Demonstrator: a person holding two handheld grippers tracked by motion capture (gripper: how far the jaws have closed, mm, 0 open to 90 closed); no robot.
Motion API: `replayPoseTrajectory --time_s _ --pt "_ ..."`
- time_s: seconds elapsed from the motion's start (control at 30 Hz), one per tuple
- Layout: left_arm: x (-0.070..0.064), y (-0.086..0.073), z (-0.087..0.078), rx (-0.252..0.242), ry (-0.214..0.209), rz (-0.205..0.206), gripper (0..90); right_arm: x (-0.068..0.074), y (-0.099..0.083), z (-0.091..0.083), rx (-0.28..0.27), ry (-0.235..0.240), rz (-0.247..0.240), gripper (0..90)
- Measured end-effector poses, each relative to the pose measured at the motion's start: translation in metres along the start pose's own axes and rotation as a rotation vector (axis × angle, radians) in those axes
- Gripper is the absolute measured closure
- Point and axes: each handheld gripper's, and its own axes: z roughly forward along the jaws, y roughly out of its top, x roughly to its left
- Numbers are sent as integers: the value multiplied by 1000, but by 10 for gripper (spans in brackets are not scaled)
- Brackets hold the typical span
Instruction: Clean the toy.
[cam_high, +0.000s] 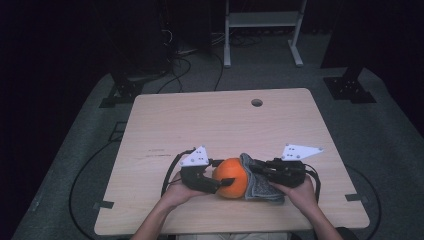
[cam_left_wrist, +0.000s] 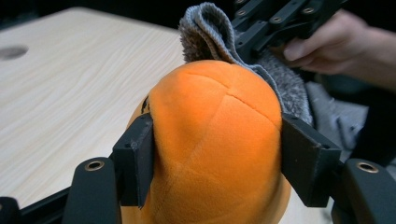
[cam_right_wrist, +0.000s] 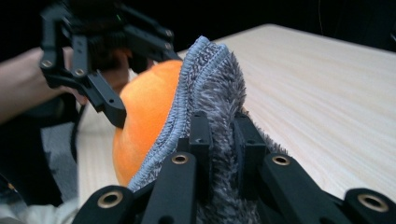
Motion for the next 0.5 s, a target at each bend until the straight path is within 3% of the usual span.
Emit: replayPoseTrajectory --time_s 0.03,0.1,0.2,0.27,0.37,0.43,0.5 --pt "2 -3 3 20 6 -13 340 -2 -2 4 22 -6 1 798" --pt "4 -7 4 0 6 -47 344 -5 -6 8 37 3 16 798" --pt "6 -4 6 -4 31 -75 344 0 0 1 1 31 10 799" --pt "4 -3 10 -11 26 -78 333 9 7 -1 -24 41 -28 799" --pt "0 -1 13 -10 14 -53 224 14 9 6 10 18 -72 799" --pt "1 -3 12 -12 -22 -31 142 6 4 7 5 22 -46 798" --pt "4 -7 11 -33 -31 1 112 3 3 4 5 12 -41 798"
